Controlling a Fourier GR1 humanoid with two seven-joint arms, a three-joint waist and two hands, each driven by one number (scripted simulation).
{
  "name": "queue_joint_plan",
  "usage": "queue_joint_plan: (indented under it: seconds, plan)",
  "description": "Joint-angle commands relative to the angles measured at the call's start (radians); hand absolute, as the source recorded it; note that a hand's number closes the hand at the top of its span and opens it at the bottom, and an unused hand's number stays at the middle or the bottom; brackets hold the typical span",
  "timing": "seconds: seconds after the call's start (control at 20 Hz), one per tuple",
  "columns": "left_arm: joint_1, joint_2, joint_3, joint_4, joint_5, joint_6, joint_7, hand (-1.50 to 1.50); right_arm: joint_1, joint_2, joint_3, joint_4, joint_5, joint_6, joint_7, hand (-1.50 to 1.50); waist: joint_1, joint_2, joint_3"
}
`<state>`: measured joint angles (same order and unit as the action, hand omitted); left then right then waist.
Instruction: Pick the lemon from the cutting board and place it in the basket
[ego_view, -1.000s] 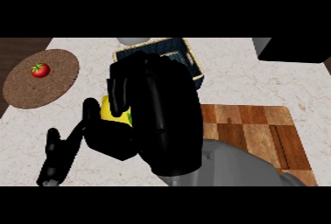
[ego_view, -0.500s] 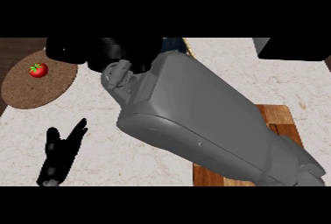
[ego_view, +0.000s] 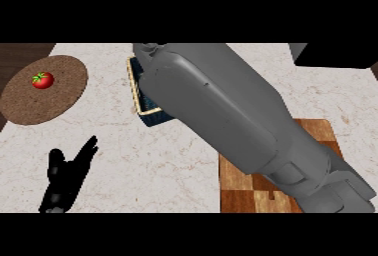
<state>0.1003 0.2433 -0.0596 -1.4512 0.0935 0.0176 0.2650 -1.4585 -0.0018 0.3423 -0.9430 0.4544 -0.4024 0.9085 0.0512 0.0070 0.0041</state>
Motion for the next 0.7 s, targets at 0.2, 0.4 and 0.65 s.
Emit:
queue_joint_plan:
  seconds: [0.2, 0.4, 0.65]
  plan:
    - [0.005, 0.001, 0.021, 0.058, 0.011, -0.02, 0.0, 0.0, 0.097, 0.002, -0.017, 0.138, -0.193, -0.183, -0.22, 1.5, 0.0, 0.007, -0.006]
    - [0.008, 0.007, 0.023, 0.041, 0.001, -0.025, 0.018, 0.0, 0.047, 0.002, 0.004, 0.192, -0.276, -0.205, -0.268, 1.5, -0.004, 0.002, -0.005]
    - [0.03, -0.034, 0.002, 0.058, -0.019, 0.001, -0.013, 0.0, 0.031, -0.002, 0.034, 0.392, -0.115, -0.239, -0.197, 1.5, -0.027, 0.0, -0.007]
